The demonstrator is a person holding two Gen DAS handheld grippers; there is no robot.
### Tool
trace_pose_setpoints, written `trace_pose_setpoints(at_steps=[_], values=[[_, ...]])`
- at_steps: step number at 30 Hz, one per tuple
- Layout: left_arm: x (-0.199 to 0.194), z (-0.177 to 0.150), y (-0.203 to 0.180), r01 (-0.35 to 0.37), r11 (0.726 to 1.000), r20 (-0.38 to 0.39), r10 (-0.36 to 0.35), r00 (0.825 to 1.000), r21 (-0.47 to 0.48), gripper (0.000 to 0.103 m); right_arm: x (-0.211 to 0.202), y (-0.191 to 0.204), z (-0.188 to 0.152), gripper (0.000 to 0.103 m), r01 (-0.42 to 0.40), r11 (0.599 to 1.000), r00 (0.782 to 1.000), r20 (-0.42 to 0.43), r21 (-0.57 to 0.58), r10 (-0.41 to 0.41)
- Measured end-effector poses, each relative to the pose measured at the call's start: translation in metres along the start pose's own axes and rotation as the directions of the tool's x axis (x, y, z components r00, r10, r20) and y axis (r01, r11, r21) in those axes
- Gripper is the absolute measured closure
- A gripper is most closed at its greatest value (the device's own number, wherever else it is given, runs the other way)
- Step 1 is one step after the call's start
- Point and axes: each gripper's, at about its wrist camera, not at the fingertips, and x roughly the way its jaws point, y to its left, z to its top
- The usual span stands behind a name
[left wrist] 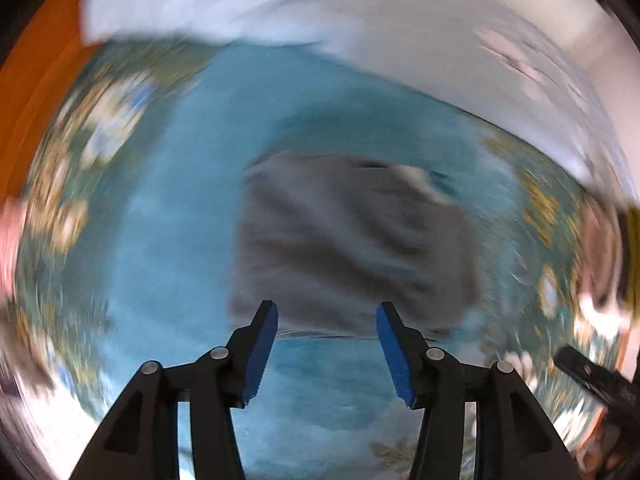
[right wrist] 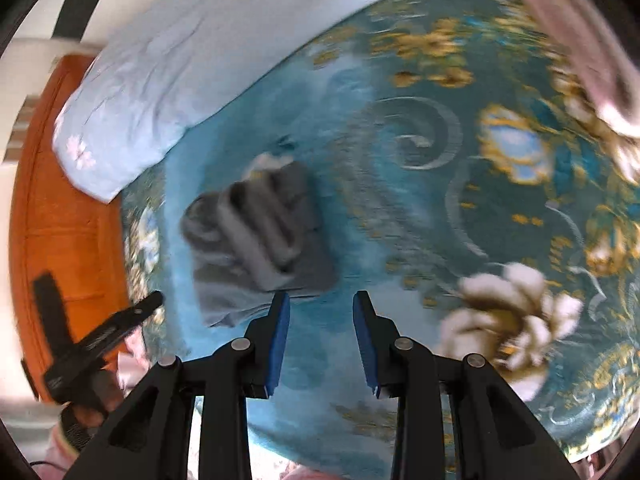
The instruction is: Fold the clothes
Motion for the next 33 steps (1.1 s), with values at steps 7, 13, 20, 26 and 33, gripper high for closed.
trace_pose_setpoints(at_steps=[7,13,20,26,33], values=[[0.029,-0.003,0.063,-0.007,0.982,-0.078,-0.008,0.997,-0.189,0.048,0.061,0.058,0.052,0.055,-0.005,0.992,0.994,-0.113,-0.122,-0.009],[0.045,0.005,0.083,-0.018,0.977,-0.109,-0.005,0.994,-0.211,0.048,0.113,0.064,0.093,0.031,0.025,0.988,0.986,-0.159,-0.15,-0.049],[0.078,0.013,0.088,-0.044,0.977,-0.17,0.008,0.985,-0.21,0.048,0.141,0.078,0.105,0.029,0.009,0.97,0.978,-0.198,-0.242,-0.059],[0.099,0.015,0.077,-0.05,0.977,-0.213,0.005,0.977,-0.207,0.048,0.133,0.089,0.101,0.03,-0.056,0.96,0.985,-0.17,-0.274,0.008],[0.102,0.016,0.075,-0.065,0.979,-0.222,0.021,0.975,-0.191,0.048,0.148,0.07,0.107,0.064,-0.062,0.979,0.977,-0.213,-0.194,0.02]])
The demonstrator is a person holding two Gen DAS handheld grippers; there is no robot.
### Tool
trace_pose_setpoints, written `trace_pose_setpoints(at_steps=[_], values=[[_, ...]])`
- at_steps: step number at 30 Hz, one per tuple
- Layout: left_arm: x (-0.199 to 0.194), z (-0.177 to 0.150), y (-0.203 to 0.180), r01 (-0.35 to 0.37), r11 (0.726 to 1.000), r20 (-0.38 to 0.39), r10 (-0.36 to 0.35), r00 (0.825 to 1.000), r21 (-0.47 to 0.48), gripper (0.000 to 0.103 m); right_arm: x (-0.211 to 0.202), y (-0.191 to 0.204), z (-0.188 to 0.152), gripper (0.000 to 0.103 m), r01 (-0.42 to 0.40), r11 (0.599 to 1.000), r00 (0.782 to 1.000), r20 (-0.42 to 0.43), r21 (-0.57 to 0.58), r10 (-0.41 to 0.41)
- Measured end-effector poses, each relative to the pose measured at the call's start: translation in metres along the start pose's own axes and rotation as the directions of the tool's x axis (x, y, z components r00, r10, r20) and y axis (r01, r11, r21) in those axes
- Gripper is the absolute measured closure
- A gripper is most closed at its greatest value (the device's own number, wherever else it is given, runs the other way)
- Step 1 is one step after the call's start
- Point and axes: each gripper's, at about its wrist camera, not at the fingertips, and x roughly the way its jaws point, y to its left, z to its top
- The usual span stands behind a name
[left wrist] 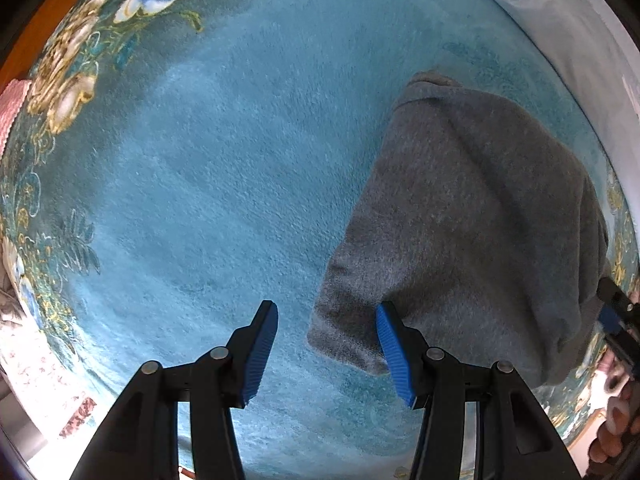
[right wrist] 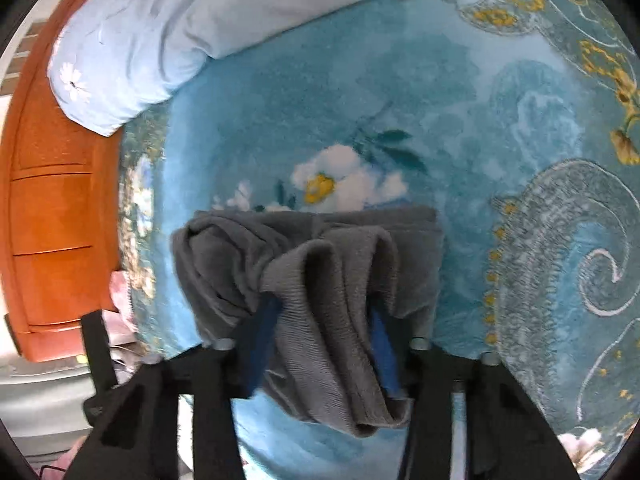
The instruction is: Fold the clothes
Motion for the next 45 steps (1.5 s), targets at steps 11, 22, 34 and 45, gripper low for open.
trace_pose_setpoints(at_steps=[11,22,34,45], values=[[0.002,-0.004,-0.006,-0.027,0.999,-0.009,0.027,1.0,0.026,0.048,0.013,0.008,-0.003,0.09,-0.026,1.0,0.999,-0.033,0.006,0.026],[0.008,-0.011,-0.002,-0.001,0.999,-0.036,0.002,0.999,0.033,0.047,-0.007,-0.036,-0.011,0.091,-0.01,0.992,1.0,0.009,0.127,0.009],[-0.039,-0.004,-0.023,0.129,0.977,0.083,-0.145,0.986,0.167,0.047,-0.04,0.014,-0.009,0.078,0.09,0.991,0.992,0.097,-0.104,-0.08],[0.013,0.029,-0.068,0.159,0.968,0.008,-0.164,0.986,0.193,0.047,0.013,-0.015,0.01,0.079,0.135,0.99,0.99,0.051,-0.047,-0.132]])
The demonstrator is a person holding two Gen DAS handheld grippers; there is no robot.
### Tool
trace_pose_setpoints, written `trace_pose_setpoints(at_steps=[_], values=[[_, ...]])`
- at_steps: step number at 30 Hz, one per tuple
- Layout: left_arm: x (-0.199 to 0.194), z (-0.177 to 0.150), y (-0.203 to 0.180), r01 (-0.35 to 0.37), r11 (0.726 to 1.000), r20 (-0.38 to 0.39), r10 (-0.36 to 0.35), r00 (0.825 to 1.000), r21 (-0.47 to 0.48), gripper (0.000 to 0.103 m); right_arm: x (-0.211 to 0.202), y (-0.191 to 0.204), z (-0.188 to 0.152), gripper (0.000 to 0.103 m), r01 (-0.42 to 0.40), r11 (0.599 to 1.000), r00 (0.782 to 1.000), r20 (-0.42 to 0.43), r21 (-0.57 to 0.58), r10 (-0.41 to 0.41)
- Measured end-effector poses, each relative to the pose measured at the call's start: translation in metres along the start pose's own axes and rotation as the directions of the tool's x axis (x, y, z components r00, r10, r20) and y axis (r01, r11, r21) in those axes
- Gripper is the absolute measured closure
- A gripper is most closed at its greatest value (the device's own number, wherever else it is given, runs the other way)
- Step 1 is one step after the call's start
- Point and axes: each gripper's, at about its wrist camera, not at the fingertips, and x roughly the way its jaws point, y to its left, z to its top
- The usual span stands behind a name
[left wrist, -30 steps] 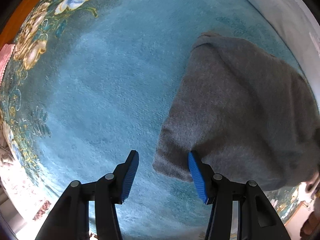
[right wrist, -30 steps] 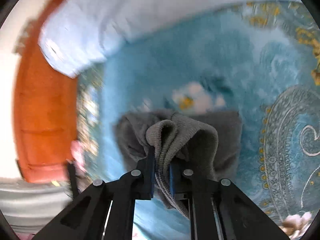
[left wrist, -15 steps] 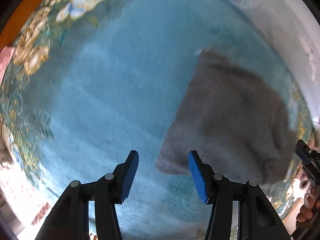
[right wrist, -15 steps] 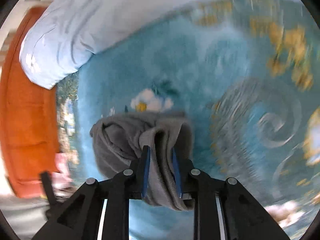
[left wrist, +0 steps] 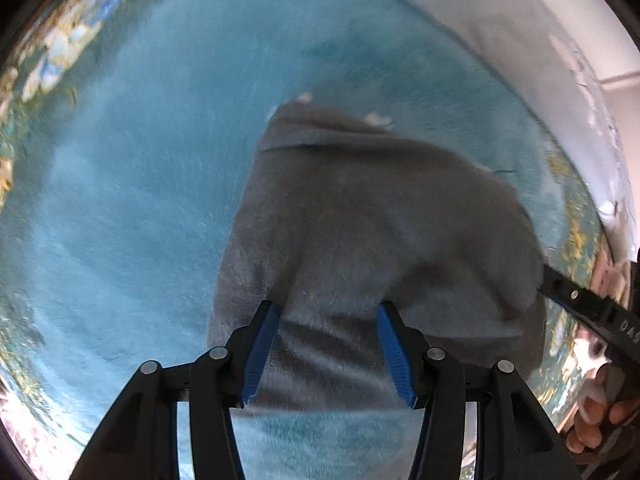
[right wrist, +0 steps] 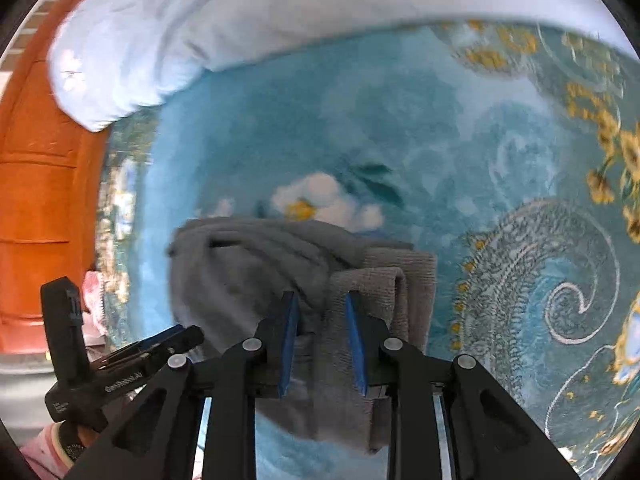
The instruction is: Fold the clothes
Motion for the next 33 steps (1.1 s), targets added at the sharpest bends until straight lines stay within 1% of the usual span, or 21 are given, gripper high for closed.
trace_pose_setpoints(at_steps=[1,2,4,7,9,12,14,16,17,18,21,23,25,26,27,28,29,30,31,32,33], values=[[0.006,0.003,0.001,-0.003,1.0,-0.012,0.003,1.0,-0.003,0.047,0.007,-0.006,0.001,0.082,0.003,1.0,1.0,-0.012,0.013,-0.003],[0.007,0.005,0.0,-0.009,1.0,-0.019,0.009,1.0,0.001,0.047,0.014,-0.012,0.002,0.083,0.005,1.0,1.0,-0.023,0.025,-0.005],[0.003,0.006,-0.003,-0.015,1.0,-0.021,0.015,1.0,0.021,0.047,0.013,-0.015,0.007,0.083,-0.011,0.998,1.0,-0.025,0.065,0.013],[-0.012,-0.002,0.001,0.015,0.999,0.001,-0.015,1.0,0.031,0.047,-0.005,-0.001,0.001,0.08,-0.005,1.0,1.0,0.003,0.001,0.005],[-0.02,-0.012,0.007,0.04,0.999,0.009,-0.04,0.999,0.028,0.047,-0.018,0.008,-0.011,0.08,-0.015,0.999,1.0,0.018,-0.051,0.016],[-0.016,-0.025,0.015,0.042,0.999,-0.011,-0.042,0.999,0.019,0.047,-0.022,0.021,-0.037,0.08,-0.037,0.993,0.999,0.002,-0.11,0.037],[-0.004,-0.028,0.021,0.023,1.0,-0.04,-0.023,0.999,-0.006,0.047,-0.01,0.025,-0.055,0.08,-0.038,0.992,0.999,-0.041,-0.12,0.034],[0.006,-0.026,0.022,0.011,1.0,-0.047,-0.012,0.999,-0.018,0.047,0.007,0.021,-0.063,0.08,-0.002,0.995,0.997,-0.078,-0.097,-0.006],[0.01,-0.024,0.021,-0.001,1.0,-0.055,0.0,0.998,-0.019,0.047,0.017,0.016,-0.063,0.08,0.006,0.998,0.996,-0.091,-0.068,-0.012],[0.013,-0.022,0.018,-0.015,1.0,-0.064,0.014,0.998,-0.01,0.047,0.031,0.008,-0.063,0.08,-0.001,1.0,0.993,-0.116,-0.015,0.0],[0.018,-0.015,0.011,-0.047,0.998,-0.086,0.05,0.995,0.034,0.047,0.042,-0.003,-0.056,0.08,-0.025,0.996,0.99,-0.137,0.082,0.036],[0.011,-0.013,0.012,-0.023,0.999,-0.086,0.027,0.996,0.037,0.047,0.039,-0.001,-0.053,0.08,-0.031,0.996,0.987,-0.155,0.083,0.044],[-0.002,-0.011,0.017,0.023,0.999,-0.06,-0.021,0.998,0.031,0.047,0.022,0.005,-0.055,0.08,-0.062,0.997,0.989,-0.134,0.053,0.068],[-0.011,-0.01,0.022,0.048,0.998,-0.036,-0.047,0.998,0.026,0.047,0.012,0.003,-0.057,0.079,-0.082,0.995,0.991,-0.105,0.053,0.088],[-0.017,-0.007,0.028,0.059,0.998,-0.018,-0.059,0.998,0.014,0.047,0.002,0.001,-0.059,0.071,-0.103,0.993,0.991,-0.076,0.052,0.107],[-0.02,-0.005,0.035,0.061,0.998,-0.004,-0.061,0.998,-0.003,0.045,-0.004,-0.007,-0.062,0.057,-0.117,0.99,0.991,-0.057,0.077,0.122],[-0.022,-0.001,0.044,0.063,0.998,0.007,-0.062,0.998,-0.031,0.044,-0.01,-0.015,-0.064,0.052,-0.132,0.986,0.99,-0.037,0.102,0.136],[-0.022,0.003,0.054,0.071,0.995,0.01,-0.07,0.997,-0.068,0.042,-0.009,-0.031,-0.068,0.049,-0.145,0.976,0.988,-0.026,0.161,0.151],[-0.019,0.008,0.064,0.093,0.99,0.008,-0.092,0.996,-0.109,0.04,-0.008,-0.046,-0.072,0.049,-0.159,0.962,0.986,-0.015,0.221,0.166],[-0.016,0.013,0.074,0.119,0.981,0.004,-0.12,0.993,-0.152,0.038,-0.006,-0.058,-0.075,0.048,-0.179,0.947,0.982,-0.014,0.267,0.189],[-0.012,0.017,0.081,0.147,0.972,-0.002,-0.15,0.989,-0.186,0.034,-0.004,-0.07,-0.077,0.046,-0.198,0.929,0.977,-0.013,0.312,0.213]])
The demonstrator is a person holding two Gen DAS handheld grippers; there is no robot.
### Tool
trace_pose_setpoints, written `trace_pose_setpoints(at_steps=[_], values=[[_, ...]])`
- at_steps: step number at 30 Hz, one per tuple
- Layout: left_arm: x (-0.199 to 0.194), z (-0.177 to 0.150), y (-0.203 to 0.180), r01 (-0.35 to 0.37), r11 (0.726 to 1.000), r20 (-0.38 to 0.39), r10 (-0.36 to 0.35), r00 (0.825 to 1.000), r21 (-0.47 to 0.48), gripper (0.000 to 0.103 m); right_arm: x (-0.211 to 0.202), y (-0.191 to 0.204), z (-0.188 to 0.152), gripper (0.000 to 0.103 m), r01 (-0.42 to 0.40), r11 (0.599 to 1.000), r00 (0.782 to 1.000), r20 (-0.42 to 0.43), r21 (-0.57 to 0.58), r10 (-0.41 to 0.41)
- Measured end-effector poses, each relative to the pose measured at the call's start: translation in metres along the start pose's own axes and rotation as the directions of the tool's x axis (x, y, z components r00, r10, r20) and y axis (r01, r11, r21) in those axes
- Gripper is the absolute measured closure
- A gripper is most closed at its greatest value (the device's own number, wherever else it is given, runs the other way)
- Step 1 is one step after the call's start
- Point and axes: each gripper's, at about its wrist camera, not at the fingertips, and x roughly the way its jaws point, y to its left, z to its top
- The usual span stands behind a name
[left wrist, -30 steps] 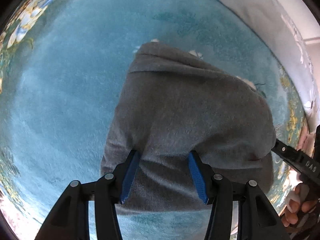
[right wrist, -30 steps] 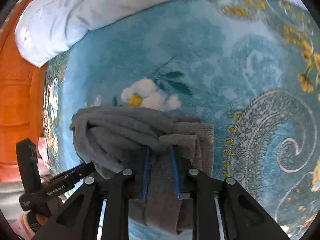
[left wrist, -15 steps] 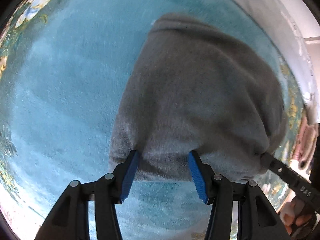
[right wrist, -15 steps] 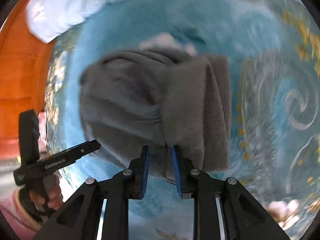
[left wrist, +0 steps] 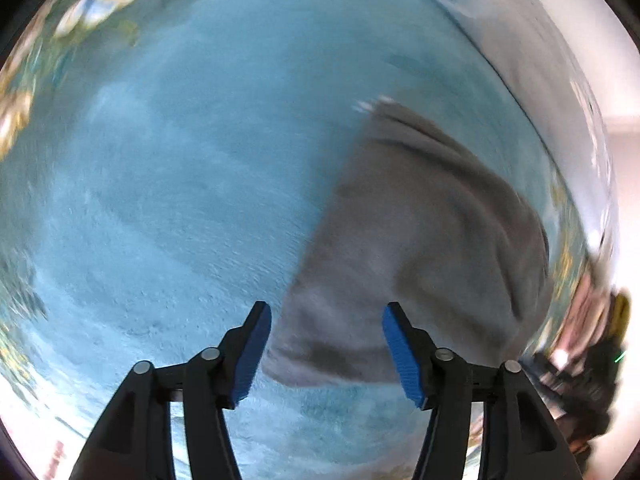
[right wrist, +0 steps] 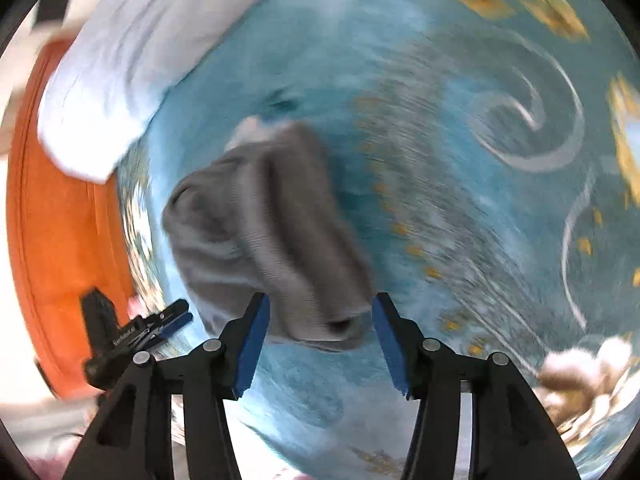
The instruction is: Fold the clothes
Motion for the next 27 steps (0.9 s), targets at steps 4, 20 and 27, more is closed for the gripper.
trace_pose_setpoints(at_steps=[4,20,27], values=[[0.017,0.017,0.013,0.093,0.993,-0.045,-0.096,0.994,-0.069,0.027,0.019,-0.015,0.005,0.041,-0.089,0.994,0.996,-0.023,0.055,0.09],[0.04,0.057,0.0,0.207,0.978,-0.082,-0.21,0.974,-0.033,0.034,0.051,-0.012,0.008,0.045,-0.183,0.983,0.982,-0.044,-0.02,0.182],[0.023,0.062,-0.016,0.147,0.989,-0.043,-0.146,0.988,0.009,0.075,0.05,-0.006,-0.001,0.063,-0.133,0.989,0.991,-0.013,0.065,0.134]])
